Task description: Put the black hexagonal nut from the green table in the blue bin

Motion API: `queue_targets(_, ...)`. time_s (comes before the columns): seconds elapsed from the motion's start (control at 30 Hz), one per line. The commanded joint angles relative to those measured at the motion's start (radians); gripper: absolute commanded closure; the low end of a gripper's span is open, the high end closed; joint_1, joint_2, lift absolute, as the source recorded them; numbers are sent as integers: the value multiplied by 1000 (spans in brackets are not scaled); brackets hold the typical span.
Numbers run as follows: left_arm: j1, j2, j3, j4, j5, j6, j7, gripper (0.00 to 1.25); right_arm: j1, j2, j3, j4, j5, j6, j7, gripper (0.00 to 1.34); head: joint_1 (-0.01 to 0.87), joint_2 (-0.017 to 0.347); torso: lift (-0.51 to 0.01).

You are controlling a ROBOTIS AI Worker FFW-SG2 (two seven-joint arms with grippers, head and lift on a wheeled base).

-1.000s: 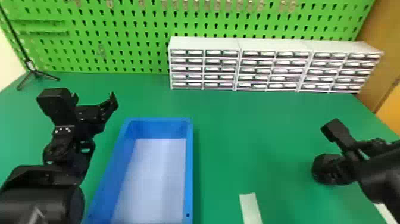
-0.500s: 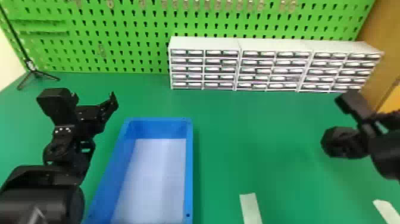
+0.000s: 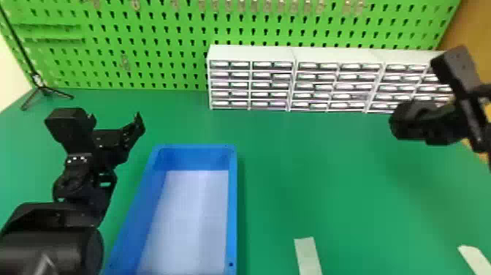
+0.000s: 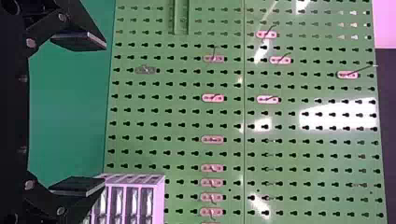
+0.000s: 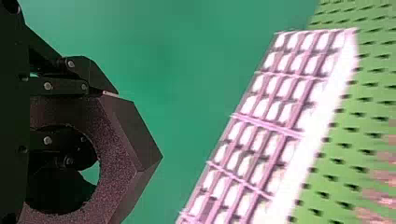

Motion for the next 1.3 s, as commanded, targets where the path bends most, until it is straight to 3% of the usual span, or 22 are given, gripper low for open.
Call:
queue_targets(0.0, 1, 0, 0, 0, 0, 0, 0, 242, -11, 8, -34, -18, -241, -24, -83, 1012, 686, 28, -96)
queue_targets(0.2, 1, 0, -1, 0, 0, 0, 0, 242, -37, 33, -57, -18, -505, -68, -194, 1012, 686, 28, -96)
queue_targets(0.3, 1, 0, -1, 0, 0, 0, 0, 242, -57, 48, -42, -18, -579, -88, -223, 1012, 686, 28, -96)
queue_targets(0.67, -1, 0, -6, 0, -1, 0, 5, 242, -118, 83, 92, -7, -735, -163, -309, 1012, 686, 28, -96)
queue_targets(1.27, -2, 0, -9, 0, 2, 2, 11, 242, -178, 131, 386, 97, -990, -312, -387, 1012, 686, 28, -96)
